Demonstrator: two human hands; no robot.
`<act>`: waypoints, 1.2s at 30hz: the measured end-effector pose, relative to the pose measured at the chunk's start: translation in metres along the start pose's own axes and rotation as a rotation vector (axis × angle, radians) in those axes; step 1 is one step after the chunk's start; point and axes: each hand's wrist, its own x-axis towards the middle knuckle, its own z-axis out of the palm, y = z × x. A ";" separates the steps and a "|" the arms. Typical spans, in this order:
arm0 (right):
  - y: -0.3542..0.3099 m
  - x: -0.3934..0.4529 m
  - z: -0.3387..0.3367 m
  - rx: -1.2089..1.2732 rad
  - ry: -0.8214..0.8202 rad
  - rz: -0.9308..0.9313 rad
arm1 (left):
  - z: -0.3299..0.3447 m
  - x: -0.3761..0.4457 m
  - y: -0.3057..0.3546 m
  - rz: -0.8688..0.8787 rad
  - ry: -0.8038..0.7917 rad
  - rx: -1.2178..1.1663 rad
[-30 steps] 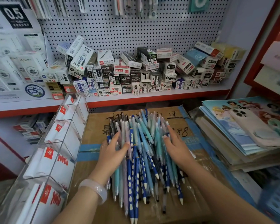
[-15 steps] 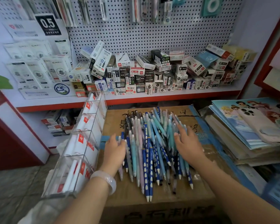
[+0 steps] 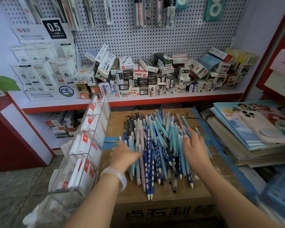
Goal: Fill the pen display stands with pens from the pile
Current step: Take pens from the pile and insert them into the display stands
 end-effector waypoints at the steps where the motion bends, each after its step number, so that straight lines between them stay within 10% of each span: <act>1: 0.001 0.000 0.000 0.002 0.000 0.005 | -0.001 0.003 0.000 -0.003 0.010 -0.003; 21: 0.007 0.001 -0.009 0.026 -0.004 0.047 | -0.017 0.021 0.003 -0.014 0.059 0.156; 36: -0.030 -0.024 -0.017 0.099 -0.197 -0.154 | -0.025 -0.070 0.048 0.216 -0.110 -0.529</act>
